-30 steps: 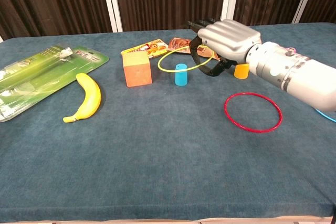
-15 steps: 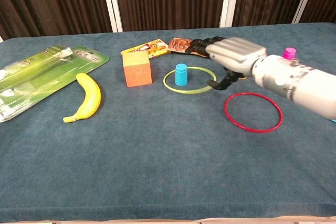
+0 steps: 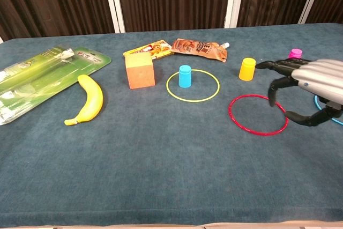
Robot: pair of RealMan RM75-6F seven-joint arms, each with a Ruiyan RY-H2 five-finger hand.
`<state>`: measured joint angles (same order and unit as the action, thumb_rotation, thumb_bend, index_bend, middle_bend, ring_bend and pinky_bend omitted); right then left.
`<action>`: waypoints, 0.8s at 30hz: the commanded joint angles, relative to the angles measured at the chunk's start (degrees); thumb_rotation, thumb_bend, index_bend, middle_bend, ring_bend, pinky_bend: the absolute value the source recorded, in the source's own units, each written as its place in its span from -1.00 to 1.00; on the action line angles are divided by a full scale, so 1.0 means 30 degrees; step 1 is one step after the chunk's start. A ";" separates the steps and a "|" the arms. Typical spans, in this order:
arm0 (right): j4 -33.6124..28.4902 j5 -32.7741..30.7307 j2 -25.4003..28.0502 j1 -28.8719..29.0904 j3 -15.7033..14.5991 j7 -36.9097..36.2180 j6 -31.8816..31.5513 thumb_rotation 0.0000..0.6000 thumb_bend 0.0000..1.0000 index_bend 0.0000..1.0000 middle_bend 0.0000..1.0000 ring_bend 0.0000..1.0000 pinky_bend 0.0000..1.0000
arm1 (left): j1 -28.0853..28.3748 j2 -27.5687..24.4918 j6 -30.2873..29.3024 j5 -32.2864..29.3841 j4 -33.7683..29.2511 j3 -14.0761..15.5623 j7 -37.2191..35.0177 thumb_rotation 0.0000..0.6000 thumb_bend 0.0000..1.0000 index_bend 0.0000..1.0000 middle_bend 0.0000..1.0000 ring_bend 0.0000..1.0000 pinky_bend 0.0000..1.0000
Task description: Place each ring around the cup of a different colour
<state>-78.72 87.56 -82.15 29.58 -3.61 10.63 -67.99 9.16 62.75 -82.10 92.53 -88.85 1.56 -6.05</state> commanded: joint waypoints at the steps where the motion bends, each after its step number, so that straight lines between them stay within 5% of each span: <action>1: 0.1146 -0.0052 -0.0390 -0.0293 -0.0071 -0.0546 0.0333 1.00 0.00 0.17 -0.92 -1.00 -1.00 | 0.0007 0.0009 -0.0009 0.0031 -0.0016 0.0011 0.0036 1.00 -0.04 -1.00 -1.00 -1.00 -0.90; 11: 0.4017 0.0198 -0.2076 -0.0173 0.0031 -0.2160 0.1359 1.00 0.00 0.27 -0.93 -1.00 -1.00 | 0.0002 0.0004 0.0002 -0.0139 0.0020 -0.0055 -0.0018 1.00 -0.04 -1.00 -1.00 -1.00 -0.90; 24: 0.5202 0.0636 -0.2913 -0.0280 0.0086 -0.2990 0.1477 1.00 0.00 0.23 -0.93 -1.00 -1.00 | -0.0009 -0.0051 -0.0042 -0.0170 0.0032 -0.0076 -0.0153 1.00 -0.04 -1.00 -1.00 -1.00 -0.90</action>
<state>-63.17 89.47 -90.83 28.74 -3.38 1.72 -63.63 9.14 62.60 -82.22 92.01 -88.76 1.34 -6.51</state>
